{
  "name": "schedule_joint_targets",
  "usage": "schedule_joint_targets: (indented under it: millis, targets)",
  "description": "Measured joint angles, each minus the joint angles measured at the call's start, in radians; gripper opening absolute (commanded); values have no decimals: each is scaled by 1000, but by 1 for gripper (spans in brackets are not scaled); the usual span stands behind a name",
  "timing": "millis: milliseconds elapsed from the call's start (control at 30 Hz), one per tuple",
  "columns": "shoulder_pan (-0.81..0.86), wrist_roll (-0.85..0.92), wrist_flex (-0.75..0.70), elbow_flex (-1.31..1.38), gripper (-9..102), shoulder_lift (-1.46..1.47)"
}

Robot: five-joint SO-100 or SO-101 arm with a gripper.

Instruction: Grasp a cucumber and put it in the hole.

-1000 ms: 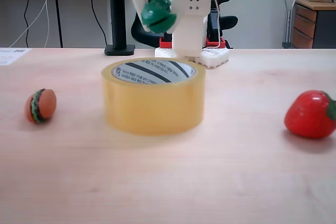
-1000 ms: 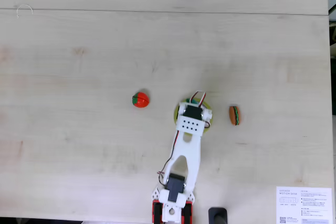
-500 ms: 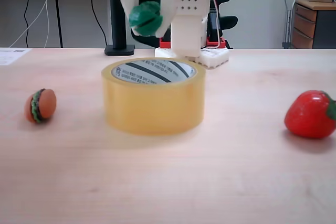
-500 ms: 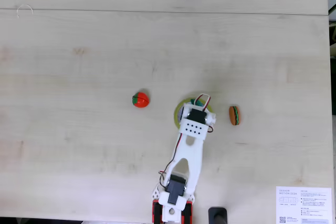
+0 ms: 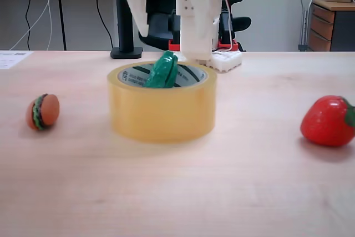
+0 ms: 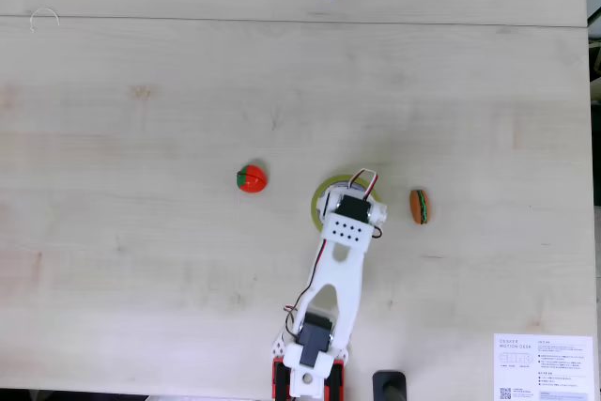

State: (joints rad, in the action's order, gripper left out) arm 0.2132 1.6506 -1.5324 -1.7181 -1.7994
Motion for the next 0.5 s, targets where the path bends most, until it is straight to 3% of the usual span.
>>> schedule_joint_targets:
  millis: [500]
  targets:
    - [0,0,0,-129,27,-207]
